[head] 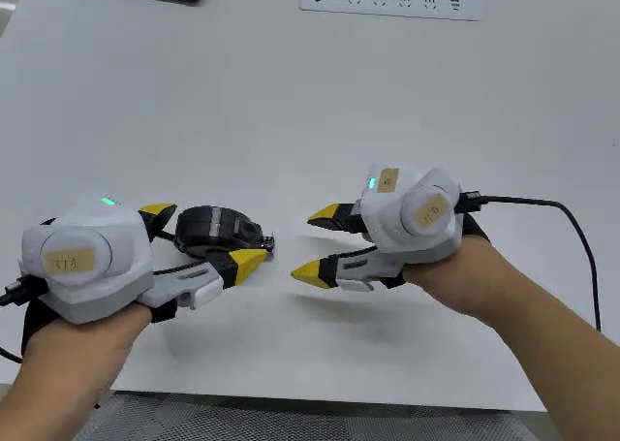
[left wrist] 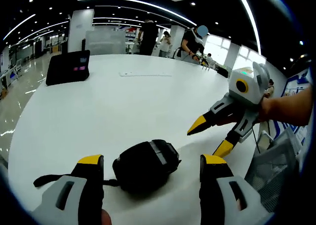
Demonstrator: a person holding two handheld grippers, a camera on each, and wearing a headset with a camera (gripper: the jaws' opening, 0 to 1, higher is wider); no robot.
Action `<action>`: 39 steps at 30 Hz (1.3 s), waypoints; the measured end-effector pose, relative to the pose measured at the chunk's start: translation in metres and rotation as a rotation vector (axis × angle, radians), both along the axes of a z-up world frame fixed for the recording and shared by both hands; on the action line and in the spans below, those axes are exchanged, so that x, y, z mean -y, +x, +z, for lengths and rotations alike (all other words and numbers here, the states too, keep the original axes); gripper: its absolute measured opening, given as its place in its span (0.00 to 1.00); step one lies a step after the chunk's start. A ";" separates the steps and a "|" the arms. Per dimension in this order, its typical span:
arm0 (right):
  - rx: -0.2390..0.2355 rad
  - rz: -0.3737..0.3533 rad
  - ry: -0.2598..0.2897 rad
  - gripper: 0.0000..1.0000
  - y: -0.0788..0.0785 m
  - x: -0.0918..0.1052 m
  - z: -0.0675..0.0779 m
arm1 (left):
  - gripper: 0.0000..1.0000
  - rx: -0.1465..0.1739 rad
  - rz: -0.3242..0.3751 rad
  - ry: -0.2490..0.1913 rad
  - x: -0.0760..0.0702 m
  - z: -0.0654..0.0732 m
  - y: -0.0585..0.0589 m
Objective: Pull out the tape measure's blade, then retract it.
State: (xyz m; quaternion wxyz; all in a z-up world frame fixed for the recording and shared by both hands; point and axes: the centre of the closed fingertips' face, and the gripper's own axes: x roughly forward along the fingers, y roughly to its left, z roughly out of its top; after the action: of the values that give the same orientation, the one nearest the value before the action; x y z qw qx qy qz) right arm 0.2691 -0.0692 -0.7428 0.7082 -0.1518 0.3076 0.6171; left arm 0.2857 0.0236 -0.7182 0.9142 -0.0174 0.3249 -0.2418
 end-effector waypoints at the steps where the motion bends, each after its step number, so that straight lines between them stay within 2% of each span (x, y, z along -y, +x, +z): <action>1: 0.001 -0.005 0.000 0.42 0.000 0.002 0.001 | 0.77 0.001 -0.007 0.001 -0.001 0.001 -0.001; 4: 0.005 -0.023 0.001 0.45 0.000 0.007 0.003 | 0.79 0.010 -0.037 0.016 -0.002 0.004 -0.003; 6: 0.008 -0.033 0.004 0.48 -0.001 0.010 0.005 | 0.80 0.015 -0.060 0.038 -0.004 0.004 -0.004; 8: 0.018 -0.047 -0.001 0.51 0.000 0.014 0.006 | 0.81 0.035 -0.086 0.079 -0.006 0.006 -0.005; 12: 0.012 -0.067 -0.009 0.53 -0.002 0.022 0.008 | 0.83 0.043 -0.120 0.108 -0.007 0.008 -0.008; 19: 0.027 -0.097 -0.014 0.60 -0.003 0.033 0.011 | 0.86 0.047 -0.163 0.123 -0.006 0.008 -0.012; 22: 0.032 -0.115 -0.016 0.63 -0.003 0.037 0.011 | 0.88 0.070 -0.185 0.128 -0.004 0.011 -0.014; 24: 0.037 -0.122 -0.017 0.65 -0.002 0.040 0.012 | 0.89 0.074 -0.193 0.134 -0.004 0.011 -0.014; 30: 0.057 -0.157 0.003 0.70 0.000 0.048 0.021 | 0.93 0.104 -0.216 0.138 -0.004 0.016 -0.015; 35: 0.054 -0.177 0.009 0.73 -0.004 0.058 0.023 | 0.95 0.124 -0.250 0.155 -0.006 0.018 -0.018; 39: 0.049 -0.195 0.011 0.74 -0.007 0.066 0.024 | 0.98 0.133 -0.274 0.143 -0.005 0.020 -0.021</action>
State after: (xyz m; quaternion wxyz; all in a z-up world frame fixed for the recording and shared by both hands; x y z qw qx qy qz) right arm 0.2623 -0.1354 -0.7189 0.7731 -0.1324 0.3002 0.5428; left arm 0.2644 0.0290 -0.6983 0.8910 0.1085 0.2792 -0.3412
